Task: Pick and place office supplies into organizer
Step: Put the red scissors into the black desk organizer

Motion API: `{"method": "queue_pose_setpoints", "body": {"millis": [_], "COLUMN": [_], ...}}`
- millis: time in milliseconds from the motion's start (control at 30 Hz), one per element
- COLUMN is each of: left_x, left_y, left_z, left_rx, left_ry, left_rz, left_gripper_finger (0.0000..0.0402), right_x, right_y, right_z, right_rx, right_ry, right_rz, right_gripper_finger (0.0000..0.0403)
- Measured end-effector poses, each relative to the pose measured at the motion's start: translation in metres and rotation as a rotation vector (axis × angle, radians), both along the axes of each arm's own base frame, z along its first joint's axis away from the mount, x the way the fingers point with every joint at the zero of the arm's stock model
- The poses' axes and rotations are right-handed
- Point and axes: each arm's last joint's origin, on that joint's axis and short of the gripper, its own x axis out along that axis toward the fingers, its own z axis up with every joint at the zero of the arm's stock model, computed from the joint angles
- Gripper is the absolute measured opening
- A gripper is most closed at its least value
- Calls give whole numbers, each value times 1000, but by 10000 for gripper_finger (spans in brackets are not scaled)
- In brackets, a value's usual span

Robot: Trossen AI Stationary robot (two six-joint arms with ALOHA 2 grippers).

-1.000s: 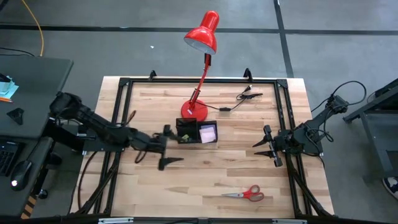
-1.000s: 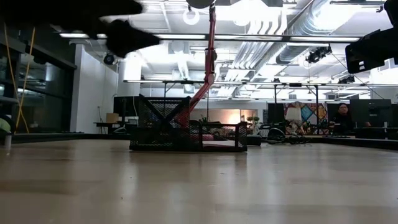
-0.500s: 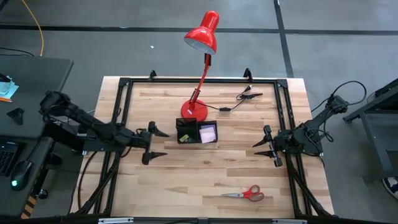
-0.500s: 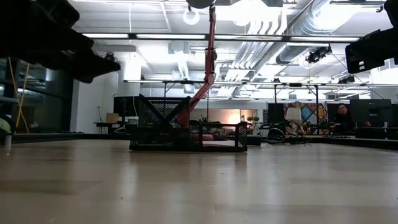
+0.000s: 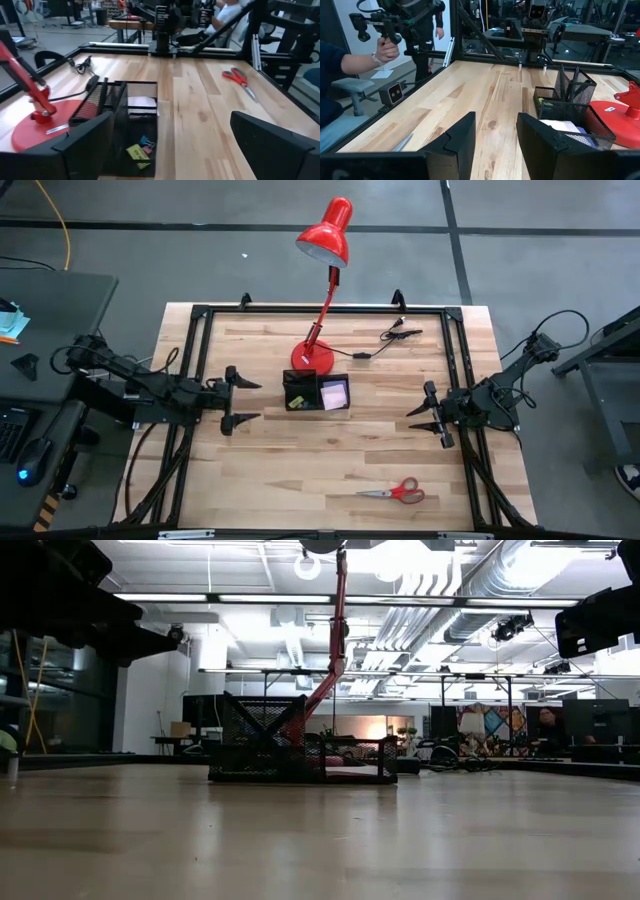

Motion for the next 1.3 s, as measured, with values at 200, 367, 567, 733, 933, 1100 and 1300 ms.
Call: {"method": "queue_pose_setpoints", "body": {"millis": [200,367,567,733,933,1100,1300], "left_x": [-13,-22,-28,-31,-31,-31,-31], "left_y": [4,6,9,9,9,9,9], "left_z": [3,1,8,8,6,6,6], "left_rx": [-2,3,20,36,-59,-98,-93], "left_ry": [-17,-7,-41,-42,-47,-52,-51], "left_rz": [0,23,35,35,36,34,33], "left_gripper_finger": [382,383,381,381,381,381,381], "right_x": [0,0,0,0,0,0,0], "right_y": [0,0,0,0,0,0,0], "right_z": [0,0,0,0,0,0,0], "right_rx": [0,0,0,0,0,0,82], "right_ry": [0,0,0,0,0,0,20], "right_rz": [-1,0,0,0,0,-1,-8], "right_gripper_finger": [134,134,134,134,134,134,134]}}
